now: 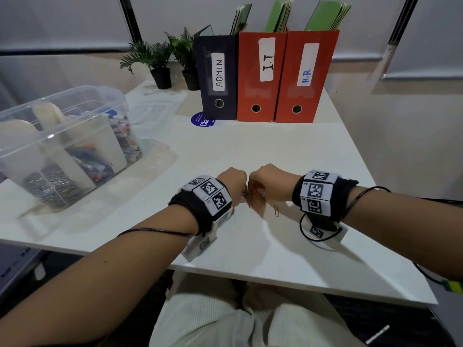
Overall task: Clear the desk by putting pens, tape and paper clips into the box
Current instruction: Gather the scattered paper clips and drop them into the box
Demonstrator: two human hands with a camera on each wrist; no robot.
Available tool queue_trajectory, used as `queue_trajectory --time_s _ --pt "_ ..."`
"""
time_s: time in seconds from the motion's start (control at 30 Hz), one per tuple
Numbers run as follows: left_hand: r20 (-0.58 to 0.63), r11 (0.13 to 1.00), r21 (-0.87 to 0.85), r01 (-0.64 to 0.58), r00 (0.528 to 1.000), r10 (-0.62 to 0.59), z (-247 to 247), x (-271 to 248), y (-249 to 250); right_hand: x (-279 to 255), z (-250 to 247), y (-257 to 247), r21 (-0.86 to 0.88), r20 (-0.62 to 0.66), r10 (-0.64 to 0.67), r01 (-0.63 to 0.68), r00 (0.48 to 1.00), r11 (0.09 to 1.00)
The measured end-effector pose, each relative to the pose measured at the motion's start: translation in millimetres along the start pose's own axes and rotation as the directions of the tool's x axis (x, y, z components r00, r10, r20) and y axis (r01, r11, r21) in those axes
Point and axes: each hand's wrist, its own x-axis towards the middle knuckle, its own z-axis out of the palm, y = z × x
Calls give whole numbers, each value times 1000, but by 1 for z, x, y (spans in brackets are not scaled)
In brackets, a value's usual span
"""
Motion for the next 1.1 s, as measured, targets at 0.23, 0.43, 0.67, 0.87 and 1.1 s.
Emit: queue_trajectory --time_s 0.23,0.43,0.67,0.87,1.1 --pt "3 1000 22 7 1000 -7 -9 5 12 5 5 4 12 -9 55 -55 998 998" --pt "10 1000 -14 10 1000 -10 -10 11 5 2 1 2 6 4 95 -95 995 995" --pt "-106 979 -190 75 990 -97 -30 -3 -20 6 -11 2 100 -59 125 -119 990 988" --pt "-314 890 -442 108 911 -266 -62 -38 -72 31 -48 -33 249 -142 37 0 989 969" --pt "-425 711 -673 202 682 -596 -114 -112 -175 115 -111 -147 481 -280 -111 239 953 844"
